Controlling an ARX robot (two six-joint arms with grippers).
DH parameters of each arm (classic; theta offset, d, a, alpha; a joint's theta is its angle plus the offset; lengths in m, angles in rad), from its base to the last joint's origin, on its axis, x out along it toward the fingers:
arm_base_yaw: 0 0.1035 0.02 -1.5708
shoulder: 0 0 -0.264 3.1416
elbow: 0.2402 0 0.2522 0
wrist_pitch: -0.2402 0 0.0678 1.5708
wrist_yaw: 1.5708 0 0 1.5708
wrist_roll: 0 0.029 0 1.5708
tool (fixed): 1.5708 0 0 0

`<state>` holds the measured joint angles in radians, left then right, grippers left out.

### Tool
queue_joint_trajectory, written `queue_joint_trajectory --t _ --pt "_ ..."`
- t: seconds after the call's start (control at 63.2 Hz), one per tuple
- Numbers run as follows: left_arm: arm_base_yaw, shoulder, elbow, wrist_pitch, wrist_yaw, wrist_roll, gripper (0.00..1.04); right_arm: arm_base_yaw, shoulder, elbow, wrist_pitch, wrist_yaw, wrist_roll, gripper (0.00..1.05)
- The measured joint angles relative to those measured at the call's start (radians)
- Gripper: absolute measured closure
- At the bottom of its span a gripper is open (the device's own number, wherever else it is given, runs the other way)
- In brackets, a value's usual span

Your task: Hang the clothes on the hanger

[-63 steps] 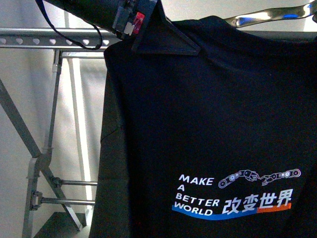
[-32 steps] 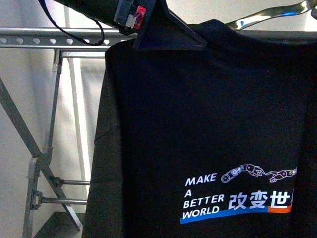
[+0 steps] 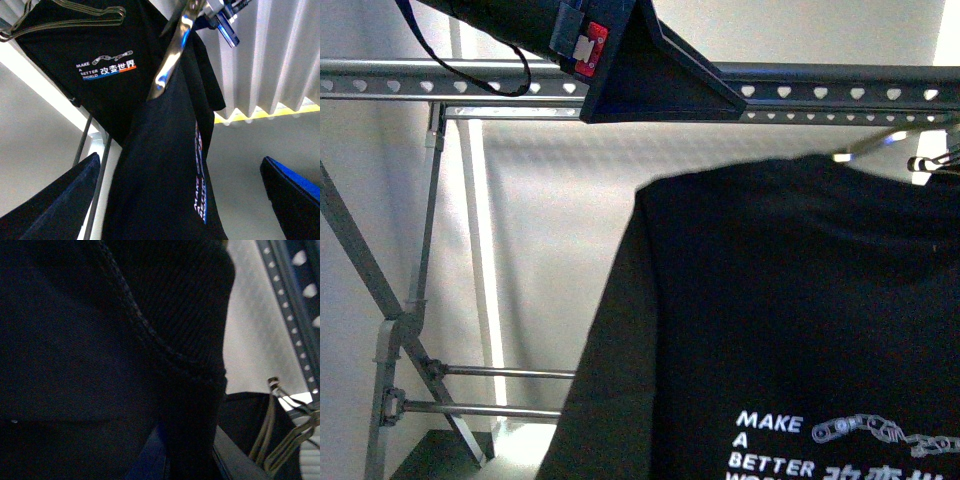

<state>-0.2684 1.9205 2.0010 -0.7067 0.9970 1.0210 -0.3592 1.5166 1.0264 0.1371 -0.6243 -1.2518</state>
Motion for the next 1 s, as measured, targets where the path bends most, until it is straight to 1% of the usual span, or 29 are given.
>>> queue_joint_trajectory --t 0.079,0.095,0.127,0.143,0.158,0.174,0.19,0.206,0.222,0.238,0.269,0.285,0.317,0.348,0.396,0.412,0.428,0.475,0.538,0.681,0.713,0.744,0.76,0.792,0.808,0.839,0.934,0.982,0.998 --pt "0.000 -0.001 -0.002 0.004 -0.002 -0.002 0.07 -0.016 0.051 -0.020 0.013 0.042 -0.031 0.95" --pt "-0.010 -0.018 -0.034 0.063 -0.063 -0.040 0.07 -0.019 0.061 -0.020 0.019 0.050 -0.031 0.95" --pt "-0.018 -0.070 -0.143 0.263 -0.281 -0.175 0.07 -0.022 0.075 -0.019 0.021 0.065 -0.024 0.96" --pt "-0.018 -0.082 -0.172 0.313 -0.345 -0.241 0.07 -0.023 0.077 -0.019 0.021 0.069 -0.020 0.96" --pt "-0.018 -0.102 -0.227 0.413 -0.464 -0.312 0.07 -0.024 0.081 -0.019 0.020 0.079 -0.012 0.98" --pt "-0.018 -0.110 -0.251 0.463 -0.517 -0.386 0.07 -0.024 0.082 -0.018 0.019 0.090 -0.006 0.99" --pt "-0.018 -0.121 -0.286 0.539 -0.597 -0.463 0.07 -0.024 0.084 -0.014 0.014 0.102 0.000 1.01" --pt "-0.017 -0.132 -0.331 0.661 -0.723 -0.587 0.07 -0.023 0.085 -0.011 0.005 0.113 0.003 1.02" --pt "-0.015 -0.134 -0.343 0.711 -0.776 -0.612 0.07 -0.023 0.085 -0.007 -0.007 0.125 0.007 1.02" --pt "-0.011 -0.134 -0.359 0.798 -0.880 -0.731 0.07 -0.022 0.085 -0.004 -0.014 0.131 0.009 1.02" --pt "-0.005 -0.134 -0.363 0.864 -0.985 -0.798 0.07 -0.020 0.083 0.002 -0.030 0.144 0.011 1.02" --pt "0.002 -0.134 -0.366 0.912 -1.083 -0.882 0.07 -0.018 0.077 0.006 -0.046 0.155 0.013 1.02" --pt "0.013 -0.134 -0.367 0.948 -1.176 -0.966 0.07 -0.016 0.071 0.011 -0.058 0.169 0.017 1.02" --pt "0.028 -0.138 -0.368 0.987 -1.315 -1.031 0.07 -0.013 0.063 0.020 -0.080 0.193 0.029 1.02" --pt "0.047 -0.146 -0.377 1.038 -1.470 -1.070 0.07 -0.005 0.053 0.035 -0.113 0.225 0.046 1.02" --pt "0.052 -0.148 -0.381 1.051 -1.505 -1.075 0.07 -0.002 0.050 0.038 -0.121 0.233 0.051 1.02" --pt "0.060 -0.153 -0.389 1.075 -1.571 -1.081 0.07 0.004 0.043 0.043 -0.134 0.248 0.064 1.02" --pt "0.072 -0.166 -0.406 1.106 -1.660 -1.089 0.07 0.019 0.030 0.057 -0.160 0.275 0.092 1.02" --pt "0.073 -0.187 -0.429 1.114 -1.662 -1.103 0.07 0.042 0.013 0.085 -0.203 0.311 0.133 1.02" --pt "0.023 -0.229 -0.483 1.079 -1.536 -1.144 0.07 0.118 -0.029 0.162 -0.236 0.414 0.195 1.02" --pt "0.011 -0.234 -0.492 1.075 -1.522 -1.149 0.07 0.129 -0.031 0.177 -0.243 0.428 0.201 1.02" --pt "0.002 -0.248 -0.506 1.033 -1.460 -1.137 0.10 0.144 -0.033 0.200 -0.255 0.455 0.212 1.02" --pt "-0.005 -0.263 -0.523 0.995 -1.404 -1.122 0.13 0.153 -0.033 0.215 -0.262 0.473 0.221 1.02" --pt "-0.012 -0.295 -0.572 0.967 -1.341 -1.098 0.19 0.164 -0.031 0.239 -0.273 0.503 0.233 1.02" --pt "-0.016 -0.306 -0.592 0.968 -1.325 -1.091 0.20 0.167 -0.029 0.248 -0.277 0.513 0.234 1.02" --pt "-0.024 -0.341 -0.658 0.980 -1.299 -1.078 0.26 0.175 -0.018 0.276 -0.291 0.544 0.245 1.02" --pt "-0.036 -0.448 -0.851 1.059 -1.278 -1.050 0.40 0.192 0.027 0.362 -0.343 0.626 0.275 1.02" --pt "-0.025 -0.536 -0.988 1.110 -1.263 -1.041 0.51 0.200 0.073 0.433 -0.385 0.669 0.294 1.02" --pt "-0.013 -0.578 -1.050 1.131 -1.255 -1.039 0.56 0.203 0.099 0.469 -0.397 0.685 0.299 1.02"
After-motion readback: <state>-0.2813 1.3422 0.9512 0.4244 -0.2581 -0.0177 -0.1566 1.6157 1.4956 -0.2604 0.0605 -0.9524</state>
